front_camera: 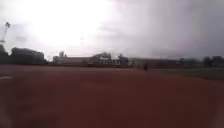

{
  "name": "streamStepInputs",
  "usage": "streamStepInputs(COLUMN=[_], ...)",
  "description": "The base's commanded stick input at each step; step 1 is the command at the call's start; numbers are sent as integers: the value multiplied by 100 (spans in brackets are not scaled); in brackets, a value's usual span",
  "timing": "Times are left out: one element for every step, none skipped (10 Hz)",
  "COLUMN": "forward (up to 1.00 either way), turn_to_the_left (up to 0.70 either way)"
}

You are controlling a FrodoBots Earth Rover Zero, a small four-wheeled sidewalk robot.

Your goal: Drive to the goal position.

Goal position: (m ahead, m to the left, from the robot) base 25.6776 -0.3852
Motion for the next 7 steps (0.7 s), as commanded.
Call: streamStepInputs(forward=[50, 50, 50, 50, 50, 50, 50], turn_to_the_left=[0, 0, 0, 0, 0, 0, 0])
